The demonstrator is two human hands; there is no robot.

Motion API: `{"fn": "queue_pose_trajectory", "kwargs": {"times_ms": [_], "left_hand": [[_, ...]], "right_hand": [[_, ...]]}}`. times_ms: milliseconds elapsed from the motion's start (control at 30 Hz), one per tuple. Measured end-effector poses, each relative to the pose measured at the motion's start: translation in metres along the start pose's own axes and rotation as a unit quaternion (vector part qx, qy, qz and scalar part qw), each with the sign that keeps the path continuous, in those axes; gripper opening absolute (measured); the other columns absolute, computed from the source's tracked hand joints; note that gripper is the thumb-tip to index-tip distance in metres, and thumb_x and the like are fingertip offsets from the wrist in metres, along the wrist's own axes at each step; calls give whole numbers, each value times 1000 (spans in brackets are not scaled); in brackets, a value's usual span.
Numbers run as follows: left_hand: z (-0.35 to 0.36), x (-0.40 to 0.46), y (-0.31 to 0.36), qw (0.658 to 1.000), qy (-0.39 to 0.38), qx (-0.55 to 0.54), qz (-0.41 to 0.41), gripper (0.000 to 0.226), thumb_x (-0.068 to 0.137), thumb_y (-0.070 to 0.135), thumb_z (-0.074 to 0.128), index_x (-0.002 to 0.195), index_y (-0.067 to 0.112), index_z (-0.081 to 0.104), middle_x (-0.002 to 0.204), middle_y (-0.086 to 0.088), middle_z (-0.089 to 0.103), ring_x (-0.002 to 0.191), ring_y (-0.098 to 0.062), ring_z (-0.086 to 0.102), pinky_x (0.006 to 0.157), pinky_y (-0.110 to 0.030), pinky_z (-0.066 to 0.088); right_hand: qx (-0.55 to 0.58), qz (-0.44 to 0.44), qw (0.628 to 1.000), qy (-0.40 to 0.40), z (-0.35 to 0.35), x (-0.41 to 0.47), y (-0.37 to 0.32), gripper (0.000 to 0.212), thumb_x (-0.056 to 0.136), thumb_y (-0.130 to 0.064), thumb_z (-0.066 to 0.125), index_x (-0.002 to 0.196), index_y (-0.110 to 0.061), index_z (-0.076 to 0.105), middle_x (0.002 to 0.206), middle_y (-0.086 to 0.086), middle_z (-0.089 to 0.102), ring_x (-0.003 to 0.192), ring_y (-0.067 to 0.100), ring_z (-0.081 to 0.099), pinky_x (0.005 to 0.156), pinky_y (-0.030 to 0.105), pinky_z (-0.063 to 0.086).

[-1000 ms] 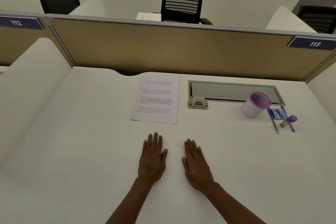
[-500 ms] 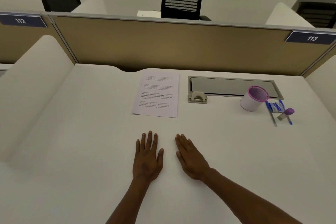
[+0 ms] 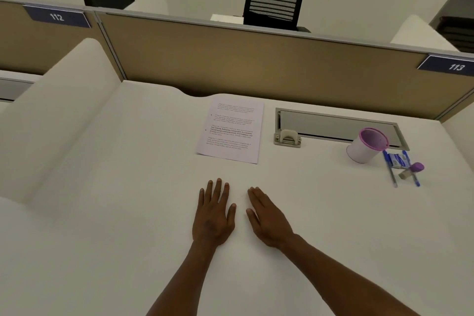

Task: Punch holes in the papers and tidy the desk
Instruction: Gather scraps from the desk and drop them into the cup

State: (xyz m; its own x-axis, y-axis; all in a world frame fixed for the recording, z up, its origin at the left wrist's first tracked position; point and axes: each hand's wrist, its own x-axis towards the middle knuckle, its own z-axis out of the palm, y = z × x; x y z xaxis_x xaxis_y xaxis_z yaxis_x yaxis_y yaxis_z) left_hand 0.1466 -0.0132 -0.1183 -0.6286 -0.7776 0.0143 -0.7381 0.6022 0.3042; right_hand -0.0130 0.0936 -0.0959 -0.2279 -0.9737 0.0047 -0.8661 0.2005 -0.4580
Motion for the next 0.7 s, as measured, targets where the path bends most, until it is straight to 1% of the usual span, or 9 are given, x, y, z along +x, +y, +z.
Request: {"fn": "queue_pose_trajectory", "kwargs": {"times_ms": [100, 200, 267, 367, 400, 467, 533, 600, 700], "left_hand": [[-1, 0, 1, 1000, 2, -4, 3, 64, 101, 49, 24, 159, 22, 18, 167, -1, 7, 156, -20, -1, 127, -44, 8], [-2, -1, 1, 1000, 8, -9, 4, 63, 101, 48, 27, 158, 22, 19, 167, -1, 8, 155, -19, 0, 127, -44, 8], [-3, 0, 0, 1000, 8, -13, 5, 64, 101, 49, 27, 159, 23, 19, 168, 0, 8, 156, -19, 0, 127, -43, 7], [-1, -1, -1, 1000, 17, -11, 3, 65, 100, 51, 26, 159, 24, 18, 168, 0, 9, 156, -19, 1, 127, -43, 7], [0, -1, -1, 1000, 18, -14, 0, 65, 100, 51, 26, 159, 24, 18, 168, 0, 9, 156, -19, 0, 127, -43, 7], [1, -1, 0, 1000, 22, -14, -3, 65, 100, 51, 27, 159, 25, 17, 168, 1, 8, 156, -19, 0, 127, -43, 7], [2, 0, 0, 1000, 24, -13, -4, 65, 100, 51, 28, 159, 25, 17, 168, 1, 9, 156, -19, 0, 127, -43, 7], [2, 0, 1, 1000, 27, -16, -2, 65, 100, 49, 30, 159, 25, 19, 168, 0, 11, 156, -20, 2, 127, -43, 8], [2, 1, 0, 999, 27, -21, -1, 65, 100, 49, 30, 159, 25, 19, 168, 0, 11, 156, -20, 3, 127, -44, 9]], "right_hand": [[-30, -2, 998, 48, -7, 25, -13, 51, 102, -32, 37, 149, -13, 34, 154, 10, 35, 145, 22, 29, 118, 27, 17], [-49, -37, 998, 13, -4, 40, -19, 47, 103, -30, 36, 147, -14, 39, 156, 11, 33, 146, 25, 25, 120, 31, 13], [-72, -58, 996, -2, -4, 36, -15, 44, 102, -26, 40, 144, -13, 45, 154, 12, 37, 144, 26, 30, 119, 33, 20], [-108, -131, 985, 36, -11, 21, -3, 28, 90, -11, 58, 115, -5, 68, 124, 15, 66, 115, 31, 62, 107, 40, 44], [-97, -132, 985, 52, -17, 17, 2, 20, 87, -8, 59, 104, -5, 71, 112, 13, 70, 102, 30, 66, 101, 41, 50], [-22, -47, 993, 102, -29, 16, 11, 18, 88, -6, 58, 99, -7, 72, 103, 9, 73, 95, 26, 67, 92, 40, 53], [59, 79, 986, 137, -42, 25, 20, 28, 89, -2, 55, 113, -5, 70, 115, 11, 70, 108, 26, 65, 100, 35, 48], [54, 121, 987, 87, -50, 36, 24, 33, 89, -3, 56, 122, -2, 64, 125, 14, 64, 118, 30, 57, 104, 34, 42], [1, 105, 994, -13, -47, 41, 16, 39, 88, -21, 66, 120, -2, 60, 126, 9, 52, 117, 28, 46, 97, 34, 43]]}}
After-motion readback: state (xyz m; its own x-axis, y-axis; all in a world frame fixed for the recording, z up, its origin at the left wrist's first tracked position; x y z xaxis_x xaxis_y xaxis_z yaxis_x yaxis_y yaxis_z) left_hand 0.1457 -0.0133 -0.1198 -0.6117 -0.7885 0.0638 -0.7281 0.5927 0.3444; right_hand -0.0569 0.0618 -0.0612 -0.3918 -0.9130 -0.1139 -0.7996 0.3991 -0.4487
